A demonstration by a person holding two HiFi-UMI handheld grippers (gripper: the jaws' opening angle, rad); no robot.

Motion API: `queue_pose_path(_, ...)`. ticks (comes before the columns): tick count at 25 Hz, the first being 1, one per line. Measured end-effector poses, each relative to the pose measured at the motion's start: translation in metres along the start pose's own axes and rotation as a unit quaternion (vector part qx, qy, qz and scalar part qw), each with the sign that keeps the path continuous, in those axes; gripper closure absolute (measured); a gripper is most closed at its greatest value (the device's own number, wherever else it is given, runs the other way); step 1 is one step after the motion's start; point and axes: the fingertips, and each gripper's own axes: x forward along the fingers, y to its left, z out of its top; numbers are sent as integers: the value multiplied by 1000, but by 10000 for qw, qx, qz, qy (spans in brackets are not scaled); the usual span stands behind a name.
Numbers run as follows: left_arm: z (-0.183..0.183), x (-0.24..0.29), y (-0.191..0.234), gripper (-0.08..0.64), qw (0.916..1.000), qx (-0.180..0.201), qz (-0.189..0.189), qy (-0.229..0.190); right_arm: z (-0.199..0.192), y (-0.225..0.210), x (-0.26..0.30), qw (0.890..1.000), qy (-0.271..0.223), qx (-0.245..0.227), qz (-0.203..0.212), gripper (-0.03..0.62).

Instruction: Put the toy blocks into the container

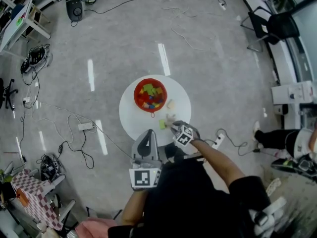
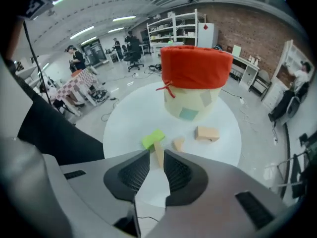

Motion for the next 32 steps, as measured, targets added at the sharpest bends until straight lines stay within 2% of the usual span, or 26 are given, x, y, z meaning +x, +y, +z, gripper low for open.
queue_pose_path(6, -8, 5, 2, 561, 9999, -38, -10, 107, -23, -7, 29, 9958, 623, -676, -16, 523)
queue_pose_path(9, -10, 6, 2, 561, 9999, -38, -15, 165, -29, -8, 39, 9940, 747, -794, -27, 517)
queue_pose_path(14, -11, 7, 6, 561, 9997, -125, 42, 206, -34, -7, 52, 9941, 857, -669, 5, 517)
queue_pose_path(21, -18, 6, 10, 561, 9994, -122, 58, 309, -36, -11, 62, 9944, 909, -520, -156, 521)
queue_pose_path(28, -16, 3, 14, 561, 9997, -74, 12, 250, -35, -11, 52, 9947, 940, -395, -100, 532)
queue_pose_path(32, -13, 3, 16, 561, 9998, -103, 3, 191, -28, -8, 37, 9968, 796, 89, 14, 532)
